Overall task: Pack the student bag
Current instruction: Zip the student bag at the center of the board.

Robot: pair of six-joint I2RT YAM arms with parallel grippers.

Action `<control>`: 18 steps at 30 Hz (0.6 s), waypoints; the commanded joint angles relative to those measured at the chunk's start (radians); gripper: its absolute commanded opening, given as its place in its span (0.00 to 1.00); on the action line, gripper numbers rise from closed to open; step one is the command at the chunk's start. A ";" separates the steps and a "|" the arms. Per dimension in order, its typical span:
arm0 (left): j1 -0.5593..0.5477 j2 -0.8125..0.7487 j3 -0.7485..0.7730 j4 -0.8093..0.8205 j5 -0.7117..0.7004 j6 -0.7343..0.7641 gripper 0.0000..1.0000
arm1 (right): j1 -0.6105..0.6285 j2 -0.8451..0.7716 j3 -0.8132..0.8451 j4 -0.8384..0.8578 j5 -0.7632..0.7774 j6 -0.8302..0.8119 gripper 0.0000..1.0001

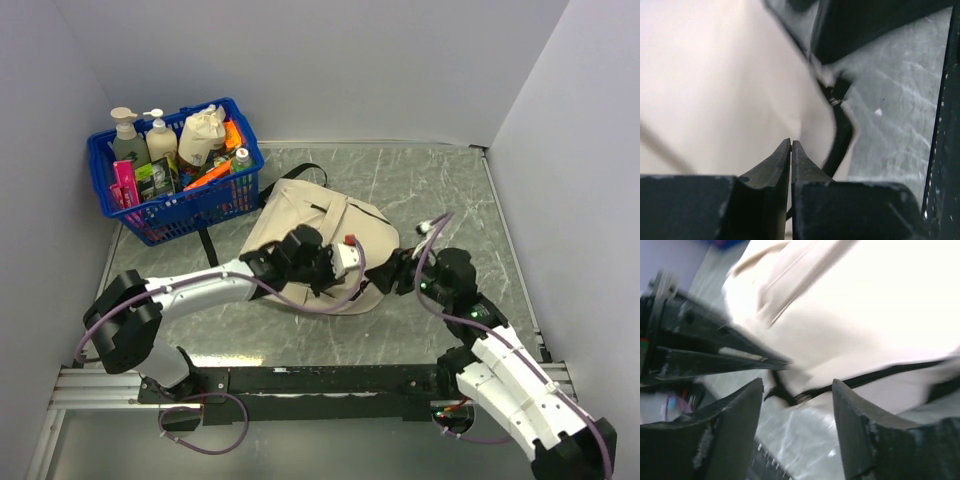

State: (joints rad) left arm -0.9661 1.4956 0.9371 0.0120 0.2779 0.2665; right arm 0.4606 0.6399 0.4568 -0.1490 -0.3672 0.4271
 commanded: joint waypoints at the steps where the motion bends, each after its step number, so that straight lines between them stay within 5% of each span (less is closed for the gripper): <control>1: 0.089 -0.035 0.159 -0.245 0.167 0.025 0.10 | -0.127 0.013 0.043 -0.004 -0.010 0.062 0.73; 5: 0.116 -0.035 0.246 -0.363 0.274 0.083 0.11 | -0.184 0.061 0.030 0.020 -0.038 0.107 0.76; 14: 0.058 -0.025 0.152 -0.175 0.386 0.080 0.19 | -0.257 0.133 0.016 0.055 -0.108 0.131 0.75; 18: 0.056 0.003 0.164 -0.237 0.437 0.102 0.41 | -0.292 0.167 -0.003 0.100 -0.139 0.144 0.74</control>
State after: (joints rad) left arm -0.9089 1.4784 1.0901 -0.2138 0.6205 0.3321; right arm 0.2001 0.7803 0.4580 -0.1257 -0.4610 0.5518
